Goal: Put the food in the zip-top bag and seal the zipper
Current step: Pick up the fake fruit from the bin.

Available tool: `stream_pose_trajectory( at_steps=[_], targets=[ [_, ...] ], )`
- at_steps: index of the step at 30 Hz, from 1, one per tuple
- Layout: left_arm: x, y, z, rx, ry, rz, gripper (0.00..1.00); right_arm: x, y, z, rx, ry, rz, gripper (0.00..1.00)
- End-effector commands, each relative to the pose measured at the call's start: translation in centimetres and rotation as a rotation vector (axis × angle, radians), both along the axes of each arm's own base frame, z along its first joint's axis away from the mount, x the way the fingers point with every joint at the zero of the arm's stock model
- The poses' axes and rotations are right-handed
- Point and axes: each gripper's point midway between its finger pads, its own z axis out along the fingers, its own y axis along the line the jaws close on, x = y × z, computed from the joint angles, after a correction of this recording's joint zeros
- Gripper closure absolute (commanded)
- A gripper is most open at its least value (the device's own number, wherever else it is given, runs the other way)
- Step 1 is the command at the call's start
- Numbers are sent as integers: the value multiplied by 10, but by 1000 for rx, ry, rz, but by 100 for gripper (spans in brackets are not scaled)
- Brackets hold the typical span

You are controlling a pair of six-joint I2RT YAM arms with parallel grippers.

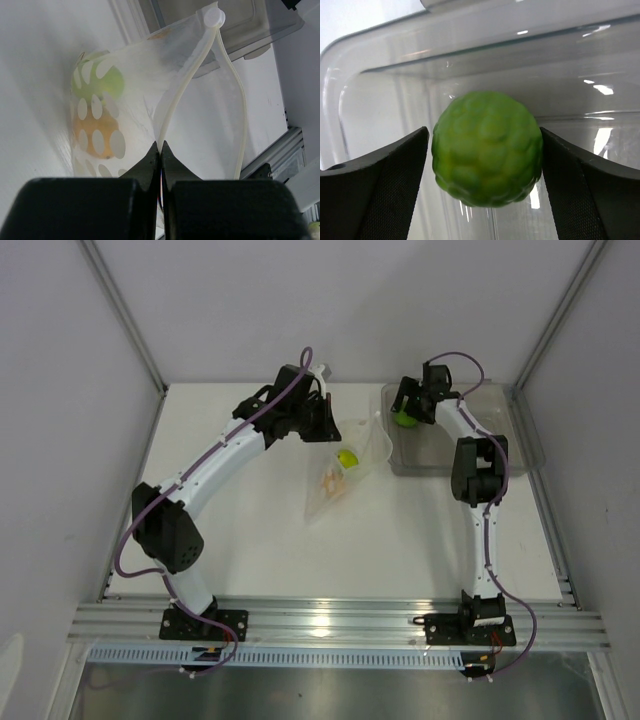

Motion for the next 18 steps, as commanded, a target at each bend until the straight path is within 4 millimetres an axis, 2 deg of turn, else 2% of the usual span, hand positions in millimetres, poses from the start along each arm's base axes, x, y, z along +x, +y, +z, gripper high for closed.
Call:
stream_pose_trajectory(
  at_steps=[1,6,7,10,11,13,14,16,17,18],
  targets=[
    [-3,1,26,-54,-54,-10,99,3,5,3,11,-5,4,10],
    [-4,1,27,-58,-53,-11,99,-2,8,0,14,3,10,16],
    [-4,1,28,-59,-53,-10,99,-2,9,0,11,5,9,19],
    [-5,1,25,-54,-46,-10,99,-3,8,6,7,-4,12,35],
    [-4,1,24,-54,-44,-10,99,-4,8,8,5,-8,12,44],
    [-5,2,20,-50,-37,-9,99,-6,6,12,-2,-10,6,49],
    [-6,1,18,-52,-31,-11,99,-7,4,13,-2,-10,2,58],
    [-7,1,14,-52,-28,-9,99,-11,4,20,2,-11,8,69],
    [-7,1,13,-53,-25,-10,99,-12,4,24,5,-16,8,79],
    [-9,2,9,-52,-16,-10,99,-14,2,28,8,-15,4,81]
  ],
)
